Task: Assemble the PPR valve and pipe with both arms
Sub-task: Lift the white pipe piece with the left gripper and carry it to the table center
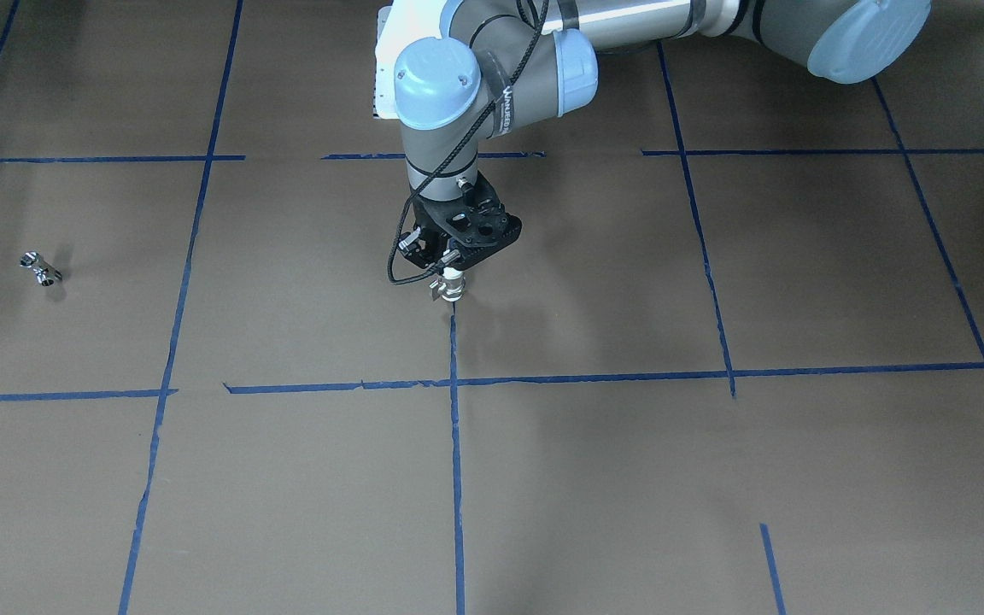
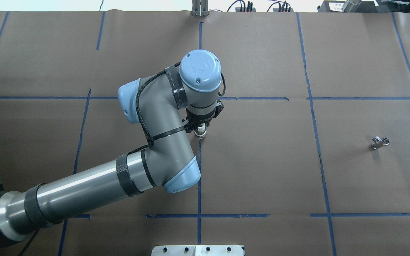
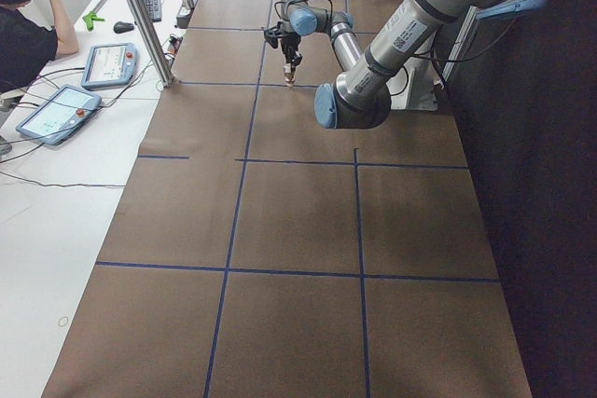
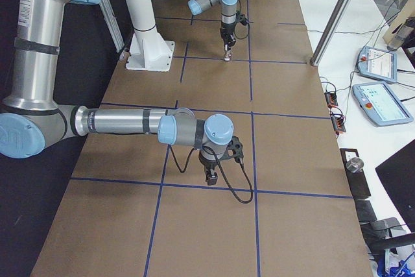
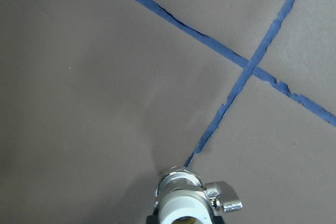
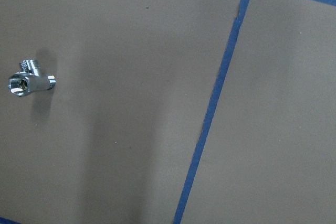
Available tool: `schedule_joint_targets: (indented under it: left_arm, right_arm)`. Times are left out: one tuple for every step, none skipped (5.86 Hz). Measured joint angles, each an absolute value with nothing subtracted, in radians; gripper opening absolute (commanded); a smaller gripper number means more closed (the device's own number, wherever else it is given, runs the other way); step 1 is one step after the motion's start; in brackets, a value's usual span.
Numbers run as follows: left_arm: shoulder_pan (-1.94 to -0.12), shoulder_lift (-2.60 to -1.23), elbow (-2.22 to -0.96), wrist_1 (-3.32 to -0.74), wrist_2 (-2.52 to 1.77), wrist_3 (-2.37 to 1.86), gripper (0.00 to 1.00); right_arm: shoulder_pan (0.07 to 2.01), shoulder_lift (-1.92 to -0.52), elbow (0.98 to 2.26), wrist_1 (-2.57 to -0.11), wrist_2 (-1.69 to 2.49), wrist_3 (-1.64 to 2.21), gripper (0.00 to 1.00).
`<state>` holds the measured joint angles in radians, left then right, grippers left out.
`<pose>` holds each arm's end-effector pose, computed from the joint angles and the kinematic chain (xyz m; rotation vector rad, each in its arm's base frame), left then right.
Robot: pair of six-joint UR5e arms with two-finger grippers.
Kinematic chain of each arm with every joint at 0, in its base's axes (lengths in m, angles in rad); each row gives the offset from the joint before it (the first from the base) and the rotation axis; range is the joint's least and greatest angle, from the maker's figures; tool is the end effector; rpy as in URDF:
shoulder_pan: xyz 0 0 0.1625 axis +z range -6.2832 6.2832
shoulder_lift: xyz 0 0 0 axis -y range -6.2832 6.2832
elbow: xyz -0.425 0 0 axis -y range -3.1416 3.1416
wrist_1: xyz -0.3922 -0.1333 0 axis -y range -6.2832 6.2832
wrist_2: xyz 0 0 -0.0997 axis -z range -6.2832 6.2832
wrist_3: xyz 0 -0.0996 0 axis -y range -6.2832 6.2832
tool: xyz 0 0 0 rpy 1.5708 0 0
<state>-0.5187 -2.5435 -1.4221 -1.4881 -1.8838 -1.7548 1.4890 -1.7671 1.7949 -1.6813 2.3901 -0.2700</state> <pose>0.6050 -0.4635 0.1165 -0.1741 0.7846 -0.5492 0.0274 -0.4065 0.6444 -0.0007 -0.8258 -0.2978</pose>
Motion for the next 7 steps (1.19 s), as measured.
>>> schedule_joint_targets:
  left_arm:
    - [-0.515, -2.543, -1.416, -1.49, -1.884, -1.754, 0.45]
    - [-0.514, -2.541, -1.415, -1.491, -1.884, -1.754, 0.74]
    - [-0.514, -2.54, -1.415, -1.491, -1.881, -1.75, 1.0]
    - [-0.514, -2.537, -1.419, -1.491, -1.86, -1.743, 1.0]
    - [-0.514, -2.532, -1.443, -1.488, -1.836, -1.723, 1.0]
    - [-0.516, -2.513, -1.495, -1.48, -1.828, -1.674, 1.0]
    - [-0.521, -2.452, -1.581, -1.473, -1.832, -1.587, 1.0]
  right_arm:
    - [1.488, -1.767, 1.793, -1.681, 2.39, -0.27, 1.0]
    - [1.488, -1.767, 1.791, -1.681, 2.39, -0.27, 1.0]
    - [1.488, -1.767, 1.789, -1.681, 2.39, -0.27, 1.0]
    - [1.487, -1.767, 1.788, -1.681, 2.39, -0.27, 1.0]
    - [1.487, -1.767, 1.788, -1.681, 2.39, -0.27, 1.0]
    - [1.487, -1.767, 1.788, -1.681, 2.39, -0.27, 1.0]
    - [1.486, -1.765, 1.788, -1.681, 2.389, -0.27, 1.0]
